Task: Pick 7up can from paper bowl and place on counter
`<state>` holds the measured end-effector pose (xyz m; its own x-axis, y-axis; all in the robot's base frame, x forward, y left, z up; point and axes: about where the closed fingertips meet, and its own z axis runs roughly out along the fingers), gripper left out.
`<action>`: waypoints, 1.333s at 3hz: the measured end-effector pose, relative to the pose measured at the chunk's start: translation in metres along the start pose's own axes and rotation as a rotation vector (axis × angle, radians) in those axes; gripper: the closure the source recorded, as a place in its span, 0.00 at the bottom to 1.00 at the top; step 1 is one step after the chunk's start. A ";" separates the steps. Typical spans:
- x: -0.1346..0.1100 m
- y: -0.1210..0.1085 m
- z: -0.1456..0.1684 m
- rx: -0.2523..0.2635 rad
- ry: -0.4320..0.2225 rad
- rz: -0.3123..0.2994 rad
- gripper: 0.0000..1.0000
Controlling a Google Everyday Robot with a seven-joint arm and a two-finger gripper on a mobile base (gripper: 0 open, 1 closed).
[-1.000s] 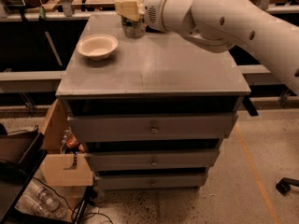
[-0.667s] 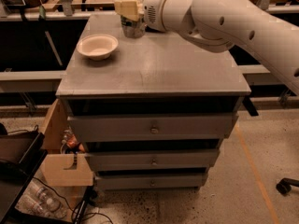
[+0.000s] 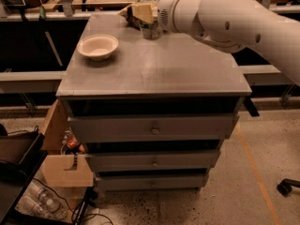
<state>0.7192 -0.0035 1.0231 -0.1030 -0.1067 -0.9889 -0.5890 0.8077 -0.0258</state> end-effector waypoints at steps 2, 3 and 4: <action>0.031 -0.068 -0.009 0.136 0.022 0.027 1.00; 0.056 -0.076 0.001 0.130 0.023 0.090 1.00; 0.076 -0.076 0.012 0.097 0.029 0.128 1.00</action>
Offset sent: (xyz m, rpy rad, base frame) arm 0.0434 -0.0923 -0.0607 0.0584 0.0574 -0.2022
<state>0.7656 -0.0655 0.9479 -0.1960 -0.0146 -0.9805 -0.4893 0.8680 0.0849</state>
